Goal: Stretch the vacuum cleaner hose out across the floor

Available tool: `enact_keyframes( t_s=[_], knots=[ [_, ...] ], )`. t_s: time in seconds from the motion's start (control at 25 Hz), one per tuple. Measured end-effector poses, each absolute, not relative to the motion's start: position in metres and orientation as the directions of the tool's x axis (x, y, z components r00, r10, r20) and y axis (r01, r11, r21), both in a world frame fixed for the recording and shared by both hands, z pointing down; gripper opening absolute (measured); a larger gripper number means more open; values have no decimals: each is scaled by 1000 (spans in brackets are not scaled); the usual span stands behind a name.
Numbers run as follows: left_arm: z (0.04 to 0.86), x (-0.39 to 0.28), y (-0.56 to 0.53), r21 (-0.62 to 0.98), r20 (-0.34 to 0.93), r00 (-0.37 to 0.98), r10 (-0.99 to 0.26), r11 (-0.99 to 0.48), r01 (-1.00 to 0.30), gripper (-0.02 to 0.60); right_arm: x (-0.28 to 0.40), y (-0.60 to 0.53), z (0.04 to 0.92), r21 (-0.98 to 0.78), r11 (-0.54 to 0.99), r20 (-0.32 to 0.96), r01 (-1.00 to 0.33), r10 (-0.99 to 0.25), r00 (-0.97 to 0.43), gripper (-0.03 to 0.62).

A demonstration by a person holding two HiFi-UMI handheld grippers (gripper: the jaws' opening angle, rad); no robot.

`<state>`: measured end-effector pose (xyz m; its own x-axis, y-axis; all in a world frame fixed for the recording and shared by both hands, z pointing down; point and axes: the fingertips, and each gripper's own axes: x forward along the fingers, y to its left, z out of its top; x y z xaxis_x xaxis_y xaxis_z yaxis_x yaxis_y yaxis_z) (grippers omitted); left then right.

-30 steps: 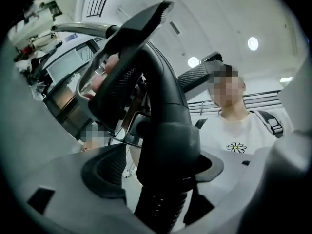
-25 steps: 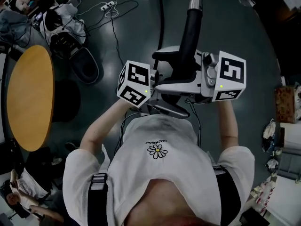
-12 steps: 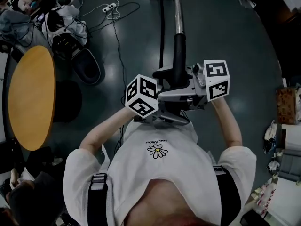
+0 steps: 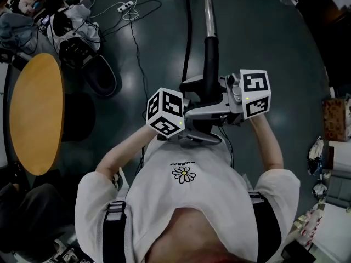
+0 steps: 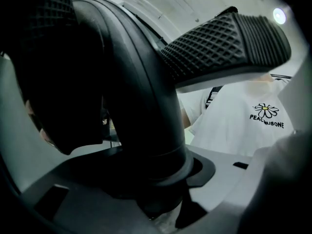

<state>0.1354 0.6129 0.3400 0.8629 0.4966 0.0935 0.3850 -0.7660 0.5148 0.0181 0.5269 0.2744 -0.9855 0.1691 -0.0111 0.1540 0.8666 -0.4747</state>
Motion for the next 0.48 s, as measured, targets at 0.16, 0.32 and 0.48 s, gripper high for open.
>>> enact_keyframes(
  t_s=[0.16, 0.32, 0.48],
  knots=[
    [340, 135, 614, 519, 78, 863, 499, -760, 392, 221, 18, 528, 276, -482, 862, -12, 158, 173, -985, 279],
    [337, 135, 613, 527, 72, 864, 498, -754, 391, 221, 18, 526, 274, -498, 853, -13, 155, 171, -985, 279],
    [338, 136, 613, 530, 68, 867, 494, -754, 388, 221, 18, 525, 276, -506, 849, -12, 154, 172, -985, 279]
  ],
)
